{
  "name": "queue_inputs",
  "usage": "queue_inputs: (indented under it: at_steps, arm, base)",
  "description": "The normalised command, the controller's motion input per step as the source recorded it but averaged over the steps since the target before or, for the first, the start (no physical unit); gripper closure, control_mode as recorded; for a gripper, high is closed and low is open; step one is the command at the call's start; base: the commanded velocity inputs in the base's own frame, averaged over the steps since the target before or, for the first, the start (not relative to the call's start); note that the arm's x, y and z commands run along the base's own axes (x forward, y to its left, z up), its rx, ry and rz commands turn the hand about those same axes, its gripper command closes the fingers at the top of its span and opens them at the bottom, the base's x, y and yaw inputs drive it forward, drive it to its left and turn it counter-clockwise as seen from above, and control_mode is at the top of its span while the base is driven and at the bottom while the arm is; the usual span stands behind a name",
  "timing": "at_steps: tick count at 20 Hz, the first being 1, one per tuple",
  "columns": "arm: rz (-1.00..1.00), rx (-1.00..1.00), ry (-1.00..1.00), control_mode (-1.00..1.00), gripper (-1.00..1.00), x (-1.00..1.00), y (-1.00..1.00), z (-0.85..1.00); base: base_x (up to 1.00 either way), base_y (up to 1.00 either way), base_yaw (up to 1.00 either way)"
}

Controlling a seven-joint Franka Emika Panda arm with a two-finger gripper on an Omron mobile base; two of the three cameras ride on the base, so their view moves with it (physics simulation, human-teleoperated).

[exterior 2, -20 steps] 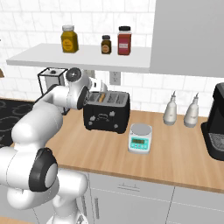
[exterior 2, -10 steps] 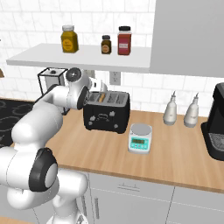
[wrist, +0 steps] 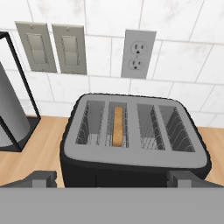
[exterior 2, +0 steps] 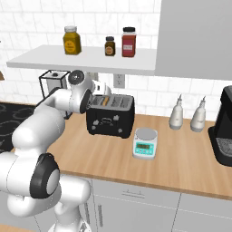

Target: Start the toaster. Once the lever pops up, take the bread to the plate on the dining counter.

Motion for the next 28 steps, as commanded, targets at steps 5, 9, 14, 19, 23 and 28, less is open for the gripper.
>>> queue_inputs:
  at_steps: [5, 9, 14, 19, 23, 28]
  arm:
    - [0.0, 0.0, 0.0, -1.0, -1.0, 0.0, 0.0, 0.0]
    - [0.0, 0.0, 0.0, -1.0, -1.0, 0.0, 0.0, 0.0]
    - [0.0, 0.0, 0.0, -1.0, -1.0, 0.0, 0.0, 0.0]
    - [0.0, 0.0, 0.0, -1.0, -1.0, 0.0, 0.0, 0.0]
    - [0.0, 0.0, 0.0, -1.0, -1.0, 0.0, 0.0, 0.0]
    - [0.0, 0.0, 0.0, -1.0, -1.0, 0.0, 0.0, 0.0]
  base:
    - [0.0, 0.0, 0.0]
    - [0.0, 0.0, 0.0]
    - [0.0, 0.0, 0.0]
    - [0.0, 0.0, 0.0]
    - [0.0, 0.0, 0.0]
    - [0.0, 0.0, 0.0]
